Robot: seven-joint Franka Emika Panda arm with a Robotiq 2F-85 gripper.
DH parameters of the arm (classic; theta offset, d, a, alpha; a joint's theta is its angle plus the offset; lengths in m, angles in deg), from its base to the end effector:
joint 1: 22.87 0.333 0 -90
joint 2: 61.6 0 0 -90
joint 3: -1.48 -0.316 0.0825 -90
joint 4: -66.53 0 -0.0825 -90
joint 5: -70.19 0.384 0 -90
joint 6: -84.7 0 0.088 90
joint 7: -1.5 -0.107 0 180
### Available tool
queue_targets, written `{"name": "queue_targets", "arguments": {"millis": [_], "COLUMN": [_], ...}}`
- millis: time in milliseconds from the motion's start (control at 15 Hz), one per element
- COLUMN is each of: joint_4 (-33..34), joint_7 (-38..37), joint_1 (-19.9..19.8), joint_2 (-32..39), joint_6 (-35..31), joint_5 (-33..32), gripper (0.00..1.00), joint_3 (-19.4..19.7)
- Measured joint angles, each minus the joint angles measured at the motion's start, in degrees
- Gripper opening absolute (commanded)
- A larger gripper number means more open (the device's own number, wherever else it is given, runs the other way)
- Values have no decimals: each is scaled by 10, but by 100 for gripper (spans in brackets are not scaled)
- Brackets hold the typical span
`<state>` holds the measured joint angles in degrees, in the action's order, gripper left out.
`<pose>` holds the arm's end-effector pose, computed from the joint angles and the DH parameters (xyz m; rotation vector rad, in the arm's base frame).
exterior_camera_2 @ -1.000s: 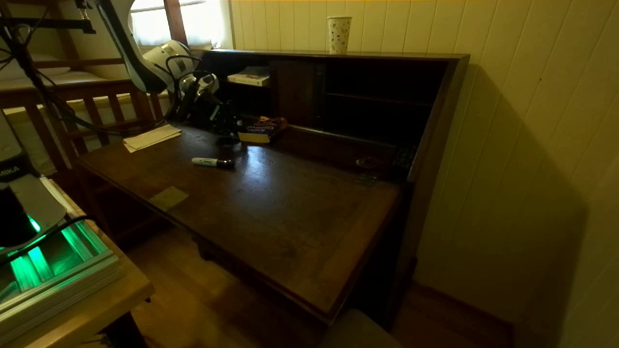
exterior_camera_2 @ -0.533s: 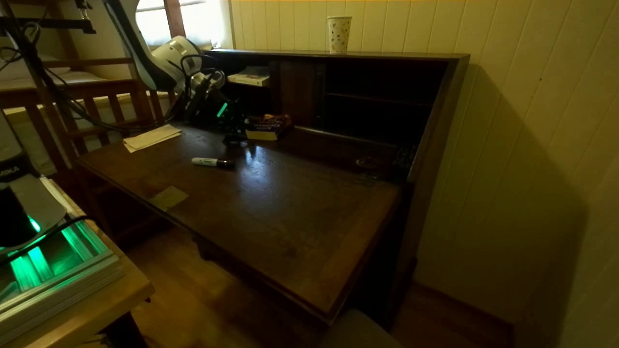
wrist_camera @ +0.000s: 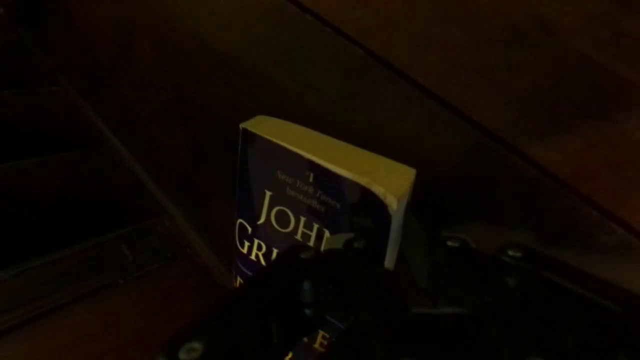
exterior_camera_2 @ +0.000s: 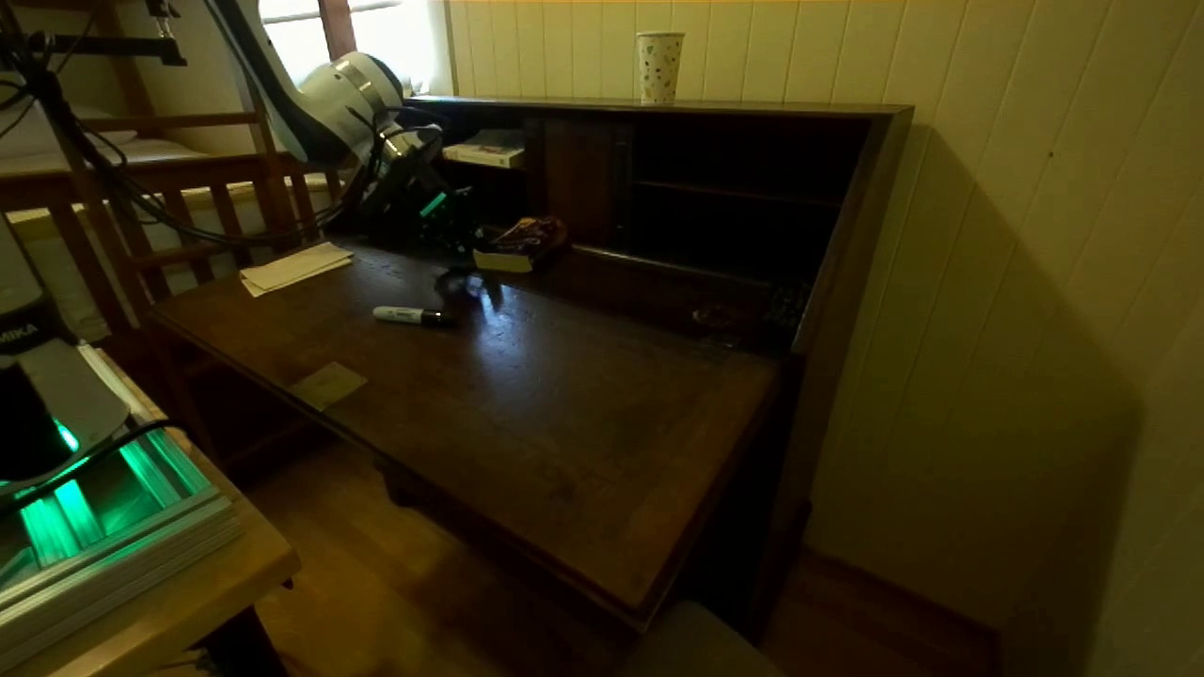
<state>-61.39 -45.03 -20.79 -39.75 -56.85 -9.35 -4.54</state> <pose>0.5234 0.0786 0.1871 2.3701 0.6318 0.3103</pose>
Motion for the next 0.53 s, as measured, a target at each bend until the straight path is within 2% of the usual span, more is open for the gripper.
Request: {"name": "queue_targets", "arguments": {"millis": [267, 467, 533], "joint_4": [-9, -8, -9], "joint_7": [31, 54, 62], "joint_1": [-16, -23, -23], "joint_2": [-13, -14, -14], "joint_6": [-106, -157, -163], "joint_5": [5, 5, 7], "gripper": [6, 6, 47], "joint_3": [0, -2, -3]}}
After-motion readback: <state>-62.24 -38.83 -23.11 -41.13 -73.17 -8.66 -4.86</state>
